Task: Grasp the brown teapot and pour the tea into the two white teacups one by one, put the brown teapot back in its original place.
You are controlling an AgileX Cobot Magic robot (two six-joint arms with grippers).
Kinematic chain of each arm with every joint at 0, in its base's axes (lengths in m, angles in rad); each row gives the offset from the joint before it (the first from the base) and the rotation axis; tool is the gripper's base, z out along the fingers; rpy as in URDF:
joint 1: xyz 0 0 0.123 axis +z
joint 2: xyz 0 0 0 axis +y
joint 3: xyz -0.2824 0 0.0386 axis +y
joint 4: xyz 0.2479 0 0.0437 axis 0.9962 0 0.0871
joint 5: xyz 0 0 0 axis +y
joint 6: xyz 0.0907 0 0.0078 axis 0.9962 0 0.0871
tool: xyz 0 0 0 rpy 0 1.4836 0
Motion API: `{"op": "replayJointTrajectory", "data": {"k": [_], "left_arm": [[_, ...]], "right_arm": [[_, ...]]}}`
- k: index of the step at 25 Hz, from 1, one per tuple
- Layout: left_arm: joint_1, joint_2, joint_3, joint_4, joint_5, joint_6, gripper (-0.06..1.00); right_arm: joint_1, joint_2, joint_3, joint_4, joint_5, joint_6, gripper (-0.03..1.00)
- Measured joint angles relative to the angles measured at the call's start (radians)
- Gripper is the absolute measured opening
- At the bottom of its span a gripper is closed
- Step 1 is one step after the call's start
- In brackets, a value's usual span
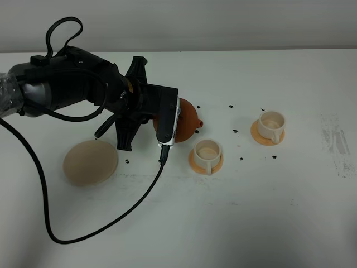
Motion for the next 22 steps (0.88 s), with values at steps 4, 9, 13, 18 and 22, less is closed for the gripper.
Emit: {"op": "replayJointTrajectory", "data": {"k": [4, 9, 13, 18, 22], "left_arm": [[-0.002, 0.000, 0.000, 0.053, -0.018, 0.001, 0.12], [-0.013, 0.006, 0.000, 0.120, -0.058, 0.001, 0.12], [-0.031, 0.030, 0.000, 0.159, -0.090, 0.001, 0.12], [-0.043, 0.053, 0.000, 0.192, -0.121, 0.001, 0.12], [-0.053, 0.060, 0.000, 0.242, -0.156, 0.001, 0.12]], "right_arm": [[0.000, 0.000, 0.000, 0.000, 0.000, 0.000, 0.22], [0.000, 0.000, 0.000, 0.000, 0.000, 0.000, 0.22], [0.000, 0.000, 0.000, 0.000, 0.000, 0.000, 0.22], [0.000, 0.000, 0.000, 0.000, 0.000, 0.000, 0.22], [0.000, 0.000, 0.000, 0.000, 0.000, 0.000, 0.22]]}}
